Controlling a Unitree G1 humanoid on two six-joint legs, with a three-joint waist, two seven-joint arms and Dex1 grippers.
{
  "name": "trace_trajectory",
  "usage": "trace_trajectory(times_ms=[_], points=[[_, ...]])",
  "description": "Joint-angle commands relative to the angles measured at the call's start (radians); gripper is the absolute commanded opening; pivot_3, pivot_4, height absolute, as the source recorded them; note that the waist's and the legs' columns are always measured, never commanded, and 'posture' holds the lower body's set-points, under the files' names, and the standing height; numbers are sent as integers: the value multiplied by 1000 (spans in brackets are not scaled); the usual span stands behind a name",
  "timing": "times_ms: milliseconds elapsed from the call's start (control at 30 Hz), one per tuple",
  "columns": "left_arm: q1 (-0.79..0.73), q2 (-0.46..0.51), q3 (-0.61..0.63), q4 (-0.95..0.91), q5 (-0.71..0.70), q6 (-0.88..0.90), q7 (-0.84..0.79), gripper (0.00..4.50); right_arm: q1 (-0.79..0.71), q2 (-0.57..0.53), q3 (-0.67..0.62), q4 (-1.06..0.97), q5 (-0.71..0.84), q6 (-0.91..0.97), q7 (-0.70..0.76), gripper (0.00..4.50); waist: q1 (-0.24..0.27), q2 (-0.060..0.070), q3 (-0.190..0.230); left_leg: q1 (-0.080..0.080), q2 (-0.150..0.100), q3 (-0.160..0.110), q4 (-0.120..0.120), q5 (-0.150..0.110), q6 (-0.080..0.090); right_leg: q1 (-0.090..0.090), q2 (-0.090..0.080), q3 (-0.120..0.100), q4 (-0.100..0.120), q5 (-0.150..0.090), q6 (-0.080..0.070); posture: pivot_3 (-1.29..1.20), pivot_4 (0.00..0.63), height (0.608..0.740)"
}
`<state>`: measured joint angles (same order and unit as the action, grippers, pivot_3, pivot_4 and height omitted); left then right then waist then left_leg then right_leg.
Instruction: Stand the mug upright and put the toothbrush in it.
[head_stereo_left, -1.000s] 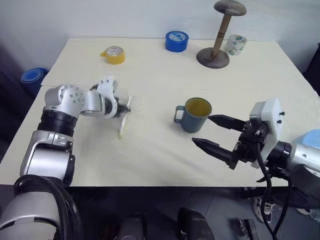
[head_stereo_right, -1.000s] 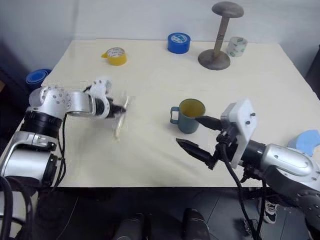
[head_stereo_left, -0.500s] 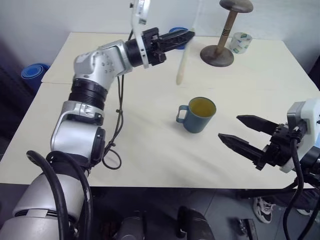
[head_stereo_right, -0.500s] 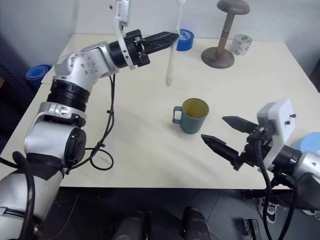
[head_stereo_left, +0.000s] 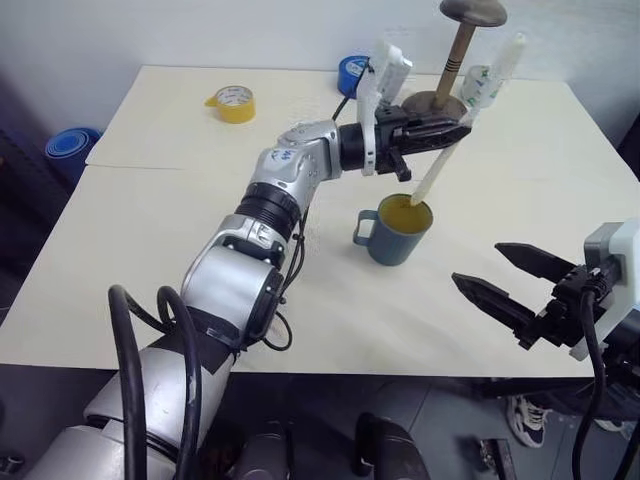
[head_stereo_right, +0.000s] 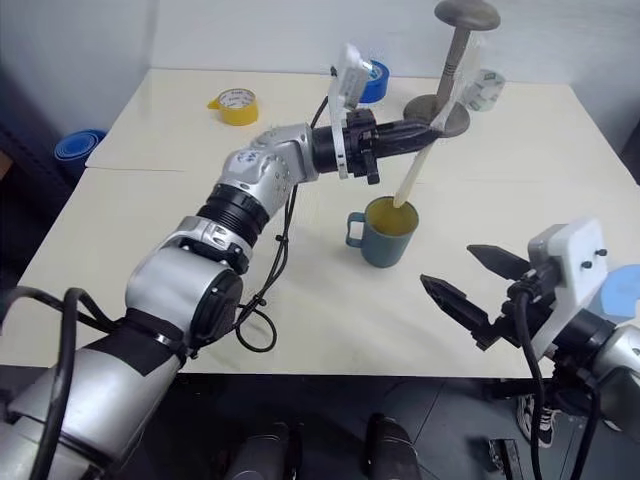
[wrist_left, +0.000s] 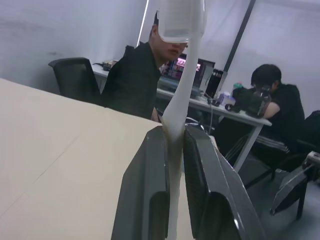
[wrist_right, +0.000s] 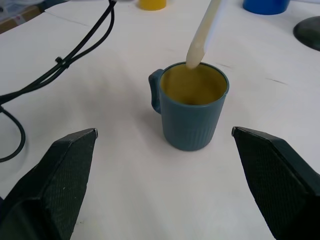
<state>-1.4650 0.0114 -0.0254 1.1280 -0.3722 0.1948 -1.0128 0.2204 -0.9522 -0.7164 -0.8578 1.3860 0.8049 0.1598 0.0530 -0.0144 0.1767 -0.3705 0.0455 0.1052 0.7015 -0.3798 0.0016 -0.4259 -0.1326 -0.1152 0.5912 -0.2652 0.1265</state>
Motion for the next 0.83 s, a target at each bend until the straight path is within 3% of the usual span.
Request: trace_trajectory(times_ms=[33,200,333,433,533,667,833], points=[[35,-23,-16,5,67,-60,-6,124,-1,-2,-37,-9,9,-33,-18,4500,1,0,0,0,0,0,0,0,0,0,0,0,0,0,0,0,150,740],[92,-49,42,-23,57,-101,-14,1666,-25,-11,-5,14,5,-41,-16,4500,2,0,0,-1,0,0,0,0,1,0,0,0,0,0,0,0,150,740],[106,20,90,-144,12,20,-70,2937,-55,-31,19,55,-13,-31,8,4500,0,0,0,0,0,0,0,0,1,0,0,0,0,0,0,0,150,740],[127,146,78,-330,-14,188,-167,2937,-61,-49,24,91,-39,-17,40,4500,-16,0,0,0,1,1,0,0,1,-1,0,1,2,0,0,0,150,740],[165,363,29,-543,-42,372,-343,2937,-46,-64,17,134,-73,2,95,4500,-34,1,0,1,1,1,0,0,0,-2,1,2,4,0,0,0,150,740],[271,649,-46,-679,26,335,-545,2937,-21,-76,1,168,-98,21,181,4500,-32,2,-1,2,2,2,0,0,0,-2,1,3,5,0,0,0,150,740],[391,803,-61,-726,64,247,-558,2937,-3,-70,-6,187,-132,33,261,4500,-11,2,-1,-1,2,0,8,0,1,0,1,3,6,0,0,0,150,740]])
